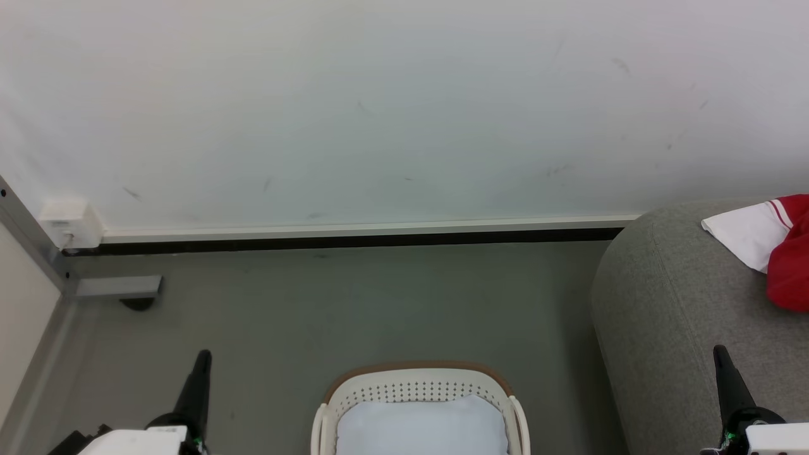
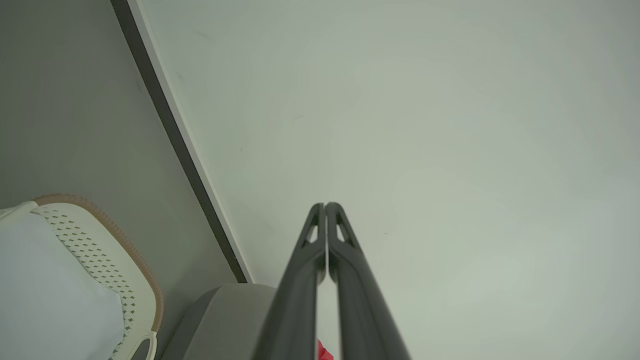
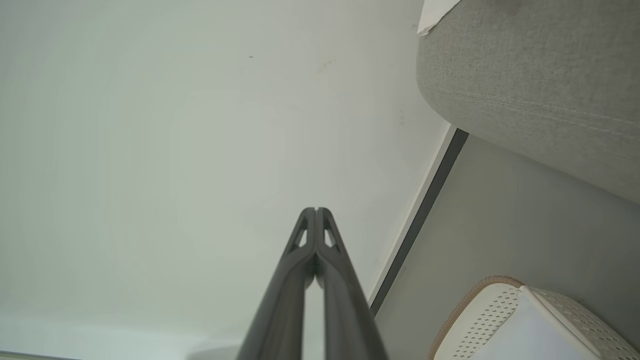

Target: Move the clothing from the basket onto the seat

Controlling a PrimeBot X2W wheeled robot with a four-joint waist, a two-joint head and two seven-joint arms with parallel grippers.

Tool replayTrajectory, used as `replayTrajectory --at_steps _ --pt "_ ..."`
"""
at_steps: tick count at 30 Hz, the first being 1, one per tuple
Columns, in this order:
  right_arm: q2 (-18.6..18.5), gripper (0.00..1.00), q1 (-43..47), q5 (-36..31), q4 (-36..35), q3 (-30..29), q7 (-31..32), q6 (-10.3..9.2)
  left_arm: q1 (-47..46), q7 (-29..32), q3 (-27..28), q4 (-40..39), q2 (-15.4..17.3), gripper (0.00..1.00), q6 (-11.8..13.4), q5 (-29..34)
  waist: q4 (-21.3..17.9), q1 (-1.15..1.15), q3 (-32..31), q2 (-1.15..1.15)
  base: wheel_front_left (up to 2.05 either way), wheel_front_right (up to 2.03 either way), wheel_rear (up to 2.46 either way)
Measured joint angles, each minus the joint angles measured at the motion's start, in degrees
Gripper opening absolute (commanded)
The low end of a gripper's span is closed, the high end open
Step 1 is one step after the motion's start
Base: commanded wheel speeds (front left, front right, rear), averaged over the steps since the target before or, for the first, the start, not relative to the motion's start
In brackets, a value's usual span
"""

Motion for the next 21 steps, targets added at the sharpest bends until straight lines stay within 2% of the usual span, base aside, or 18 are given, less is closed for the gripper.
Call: replayTrajectory --at_steps 21 --pt "-0.1 0.00 -0.8 8.7 -0.9 -0.7 2.0 0.00 -1.1 2.0 1.6 0.0 -0.5 0.00 -1.5 -7.4 0.5 -0.01 0.9 0.00 0.00 0.00 0.00"
